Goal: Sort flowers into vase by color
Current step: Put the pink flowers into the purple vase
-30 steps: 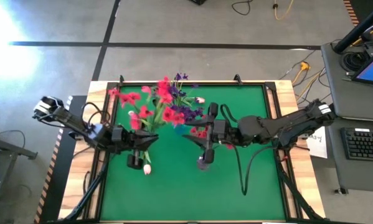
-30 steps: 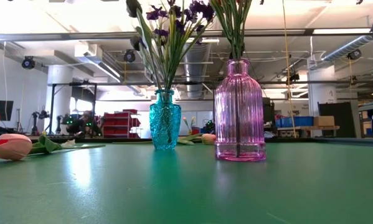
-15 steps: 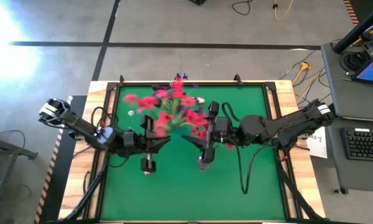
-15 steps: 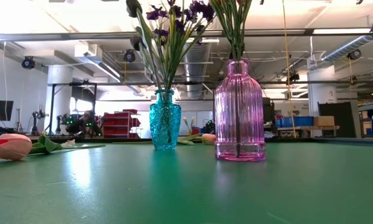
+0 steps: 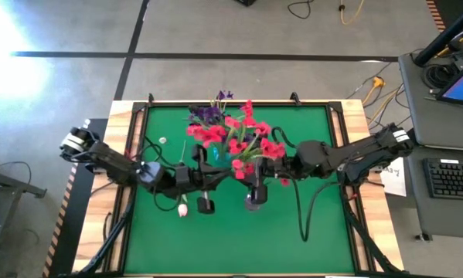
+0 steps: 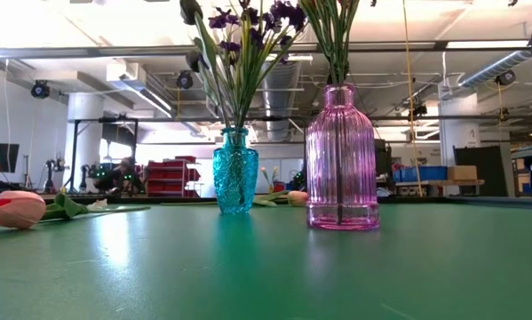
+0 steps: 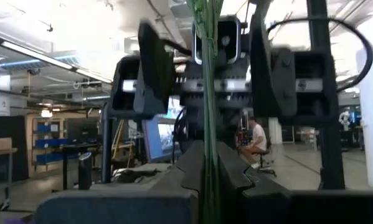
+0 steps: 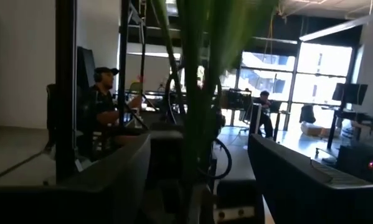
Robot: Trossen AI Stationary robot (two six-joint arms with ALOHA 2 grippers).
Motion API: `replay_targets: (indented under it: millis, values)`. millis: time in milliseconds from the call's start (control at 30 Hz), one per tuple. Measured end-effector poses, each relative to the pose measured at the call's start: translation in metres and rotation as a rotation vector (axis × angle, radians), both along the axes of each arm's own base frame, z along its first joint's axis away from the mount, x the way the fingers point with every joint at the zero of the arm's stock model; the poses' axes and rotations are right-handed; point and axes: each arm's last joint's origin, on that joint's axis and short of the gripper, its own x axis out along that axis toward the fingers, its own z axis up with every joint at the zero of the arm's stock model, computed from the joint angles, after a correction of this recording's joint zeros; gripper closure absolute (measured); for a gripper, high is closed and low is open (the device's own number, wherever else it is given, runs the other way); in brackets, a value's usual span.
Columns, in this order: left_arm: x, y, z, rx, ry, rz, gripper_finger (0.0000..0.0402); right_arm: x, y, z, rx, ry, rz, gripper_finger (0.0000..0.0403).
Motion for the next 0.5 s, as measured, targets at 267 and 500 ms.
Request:
replay_targets:
  millis: [267,500]
  values:
    - [0.002,0.001,-0.002,-0.005,0.006,0.001,0.0402,0.002,-0.010,0.000,0.020,0.001,-0.023,0.0249]
    - [0.002,0.003,-0.002,-0.032,0.016,0.053,0.0400,0.003,-0.011,-0.001,-0.014,0.009,-0.028,0.0382]
